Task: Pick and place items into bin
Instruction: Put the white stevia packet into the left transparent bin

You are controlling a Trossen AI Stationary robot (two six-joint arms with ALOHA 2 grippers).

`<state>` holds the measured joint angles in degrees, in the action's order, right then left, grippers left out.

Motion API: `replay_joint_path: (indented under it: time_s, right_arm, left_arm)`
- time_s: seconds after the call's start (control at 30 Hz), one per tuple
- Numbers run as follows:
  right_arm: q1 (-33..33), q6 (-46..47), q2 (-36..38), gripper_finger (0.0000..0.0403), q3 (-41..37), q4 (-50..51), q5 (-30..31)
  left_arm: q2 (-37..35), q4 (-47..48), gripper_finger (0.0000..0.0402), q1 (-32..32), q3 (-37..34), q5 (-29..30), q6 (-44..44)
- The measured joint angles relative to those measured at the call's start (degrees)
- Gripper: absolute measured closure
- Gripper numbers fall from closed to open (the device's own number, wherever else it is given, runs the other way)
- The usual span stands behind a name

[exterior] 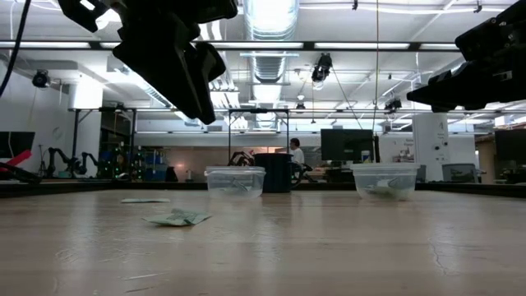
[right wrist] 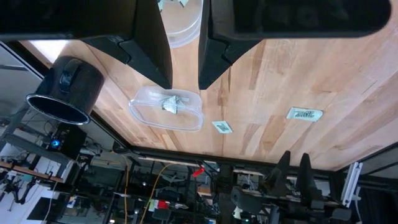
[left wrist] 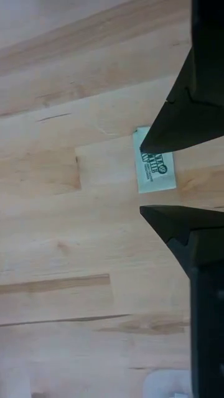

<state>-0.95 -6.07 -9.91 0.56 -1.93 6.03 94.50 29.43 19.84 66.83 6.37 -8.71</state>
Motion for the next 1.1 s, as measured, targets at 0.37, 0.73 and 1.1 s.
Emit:
replay_joint_path:
  time_s: [0.37,0.73,1.1]
  right_arm:
    - [-0.02,0.0,0.0,0.0335,0.0,0.0,-0.01]
    - [-0.02,0.0,0.0,0.0335,0.0,0.0,0.0]
    - [-0.02,0.0,0.0,0.0335,0.0,0.0,0.01]
  left_arm:
    - [0.0,-0.03,0.0273,0.0,0.0,-0.01,-1.41]
    - [0.0,-0.45,0.0273,0.0,-0.02,0.28,-1.42]
    - [0.0,-4.71,0.0273,0.0,-0.02,0.61,-1.38]
